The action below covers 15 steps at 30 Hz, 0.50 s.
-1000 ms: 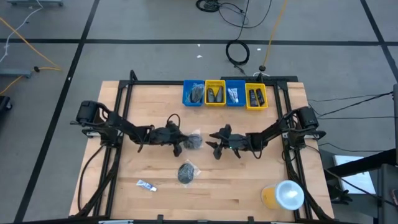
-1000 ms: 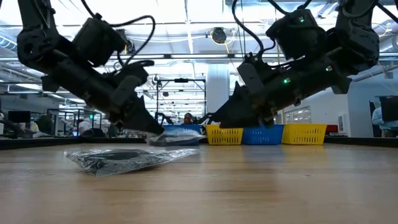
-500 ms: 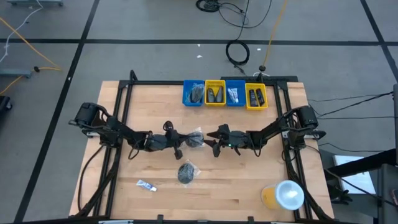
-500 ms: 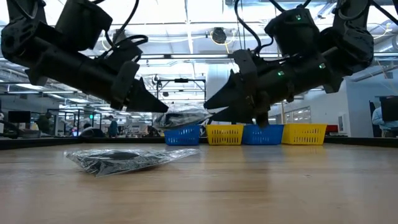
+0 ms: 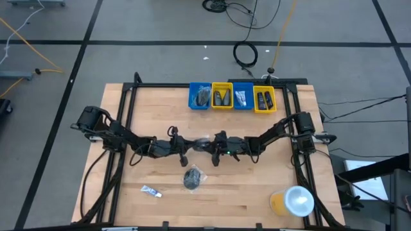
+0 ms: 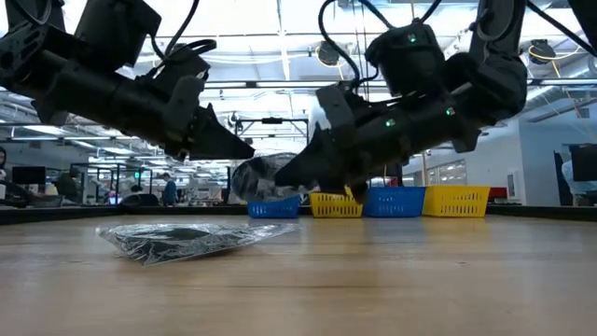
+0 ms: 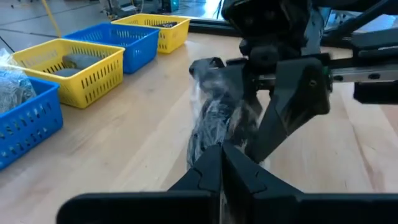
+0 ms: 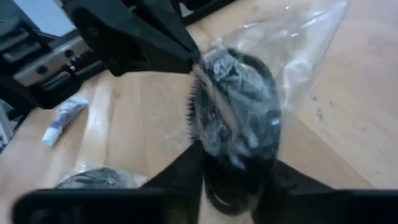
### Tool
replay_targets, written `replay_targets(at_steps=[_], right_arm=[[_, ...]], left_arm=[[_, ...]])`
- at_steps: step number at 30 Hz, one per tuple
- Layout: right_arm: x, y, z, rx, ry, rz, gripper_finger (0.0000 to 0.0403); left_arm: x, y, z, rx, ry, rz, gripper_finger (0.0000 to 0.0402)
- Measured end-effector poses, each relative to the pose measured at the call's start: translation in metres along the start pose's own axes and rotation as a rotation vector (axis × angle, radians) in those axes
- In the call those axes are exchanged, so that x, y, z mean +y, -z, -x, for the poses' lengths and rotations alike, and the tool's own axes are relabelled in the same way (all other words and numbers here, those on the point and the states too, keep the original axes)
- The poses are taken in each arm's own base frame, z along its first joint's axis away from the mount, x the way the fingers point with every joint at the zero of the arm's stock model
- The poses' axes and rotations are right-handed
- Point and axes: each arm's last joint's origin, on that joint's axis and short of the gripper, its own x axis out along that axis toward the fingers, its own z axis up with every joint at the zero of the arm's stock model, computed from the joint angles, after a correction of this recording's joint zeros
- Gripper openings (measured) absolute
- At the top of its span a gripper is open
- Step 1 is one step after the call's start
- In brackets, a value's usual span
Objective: Pick & Place Travel size toiletries
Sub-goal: Put the black hairbrush into the left blue bin
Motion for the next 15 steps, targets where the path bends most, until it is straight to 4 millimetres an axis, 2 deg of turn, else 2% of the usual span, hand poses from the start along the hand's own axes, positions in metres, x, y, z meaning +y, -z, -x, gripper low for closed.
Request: replay_targets(at_steps=[3,7,11,15], right_arm=[[0.0,0.0,0.001,0.006,0.006,0.029,0.0027],[0.0,-0.002,0.007,0.057,0.028,0.072,0.0025],[0.0,-0.005,0.013,0.132,0.064,0.106,0.0042],[0.0,-0.003,0.014,0.151,0.057,0.142,0.0028]], left_arm=[[0.0,0.001,0.0,0.008,0.009,-0.02,0.0011],[0.001,0.003,0.001,0.041,0.011,-0.062,0.0026],[0.005,0.001,0.001,0.062,0.0,-0.051,0.0095],[0.012,-0.008,-0.009,0.061,0.069,-0.019,0.0192]])
